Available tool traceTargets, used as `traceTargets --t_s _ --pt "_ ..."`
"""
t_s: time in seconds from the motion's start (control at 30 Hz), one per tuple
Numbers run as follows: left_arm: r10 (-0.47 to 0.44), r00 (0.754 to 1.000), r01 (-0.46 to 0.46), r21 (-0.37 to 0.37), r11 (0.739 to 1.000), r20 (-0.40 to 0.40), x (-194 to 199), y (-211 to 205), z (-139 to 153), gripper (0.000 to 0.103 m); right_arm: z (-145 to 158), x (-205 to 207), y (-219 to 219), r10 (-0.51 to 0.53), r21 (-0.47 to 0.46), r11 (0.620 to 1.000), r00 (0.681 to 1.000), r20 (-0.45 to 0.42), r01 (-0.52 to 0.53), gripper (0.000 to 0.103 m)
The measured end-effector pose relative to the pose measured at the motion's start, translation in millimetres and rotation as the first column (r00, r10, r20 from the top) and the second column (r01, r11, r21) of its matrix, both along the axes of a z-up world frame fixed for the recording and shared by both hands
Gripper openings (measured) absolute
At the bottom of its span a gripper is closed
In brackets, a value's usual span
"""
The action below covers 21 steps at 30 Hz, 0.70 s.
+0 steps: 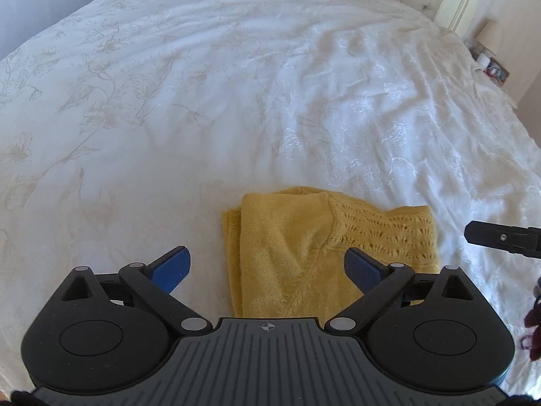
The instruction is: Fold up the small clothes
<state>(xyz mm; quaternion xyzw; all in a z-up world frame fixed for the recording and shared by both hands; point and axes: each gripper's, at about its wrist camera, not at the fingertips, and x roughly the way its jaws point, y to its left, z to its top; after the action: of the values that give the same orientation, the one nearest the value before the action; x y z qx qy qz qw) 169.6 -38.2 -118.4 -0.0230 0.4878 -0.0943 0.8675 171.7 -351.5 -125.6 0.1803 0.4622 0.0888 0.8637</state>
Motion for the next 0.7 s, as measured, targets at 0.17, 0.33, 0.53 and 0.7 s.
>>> traceTargets --t_s 0.17,0.33,0.53,0.7 --pt "0.007 1.000 -0.007 0.012 1.000 0.011 -23.3 -7.2 14.4 0.103 17.0 -22.0 7.1 0.035 -0.042 0.999 0.999 0.041 -0.034 0.102" --pt "0.016 1.000 -0.016 0.005 1.000 -0.005 -43.0 -11.3 19.8 0.103 25.1 -45.5 13.0 0.082 -0.096 0.992 0.996 0.041 -0.078 0.102" --pt "0.017 0.999 -0.017 -0.003 1.000 -0.034 -62.8 -11.9 20.7 0.103 28.0 -69.5 23.9 0.123 -0.149 0.982 0.992 0.017 -0.119 0.102" --pt "0.014 0.999 -0.014 0.015 1.000 -0.040 -74.6 -11.8 23.4 0.102 29.4 -86.7 34.6 0.130 -0.138 0.982 0.992 0.003 -0.128 0.102"
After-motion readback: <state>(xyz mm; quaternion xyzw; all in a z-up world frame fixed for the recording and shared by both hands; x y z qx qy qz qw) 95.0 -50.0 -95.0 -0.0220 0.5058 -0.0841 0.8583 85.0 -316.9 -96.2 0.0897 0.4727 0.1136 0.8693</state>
